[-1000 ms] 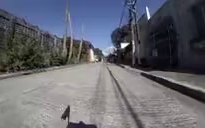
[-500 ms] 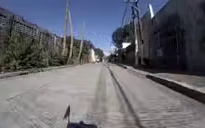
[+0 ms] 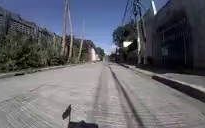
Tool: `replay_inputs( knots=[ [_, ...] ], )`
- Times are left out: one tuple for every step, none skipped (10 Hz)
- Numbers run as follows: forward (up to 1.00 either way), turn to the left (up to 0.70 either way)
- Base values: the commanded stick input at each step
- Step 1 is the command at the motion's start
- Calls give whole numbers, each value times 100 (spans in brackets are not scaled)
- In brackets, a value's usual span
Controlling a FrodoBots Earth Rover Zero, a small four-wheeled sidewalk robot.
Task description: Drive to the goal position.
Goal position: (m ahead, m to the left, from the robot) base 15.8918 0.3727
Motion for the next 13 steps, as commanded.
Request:
replay_inputs(
  knots=[
    [85, -34],
    [85, -23],
    [85, -7],
    [85, -3],
    [85, -3],
    [85, -2],
    [85, -2],
    [85, -2],
    [85, -2],
    [85, -2],
    [85, -2],
    [85, -2],
    [85, -2]
  ],
)
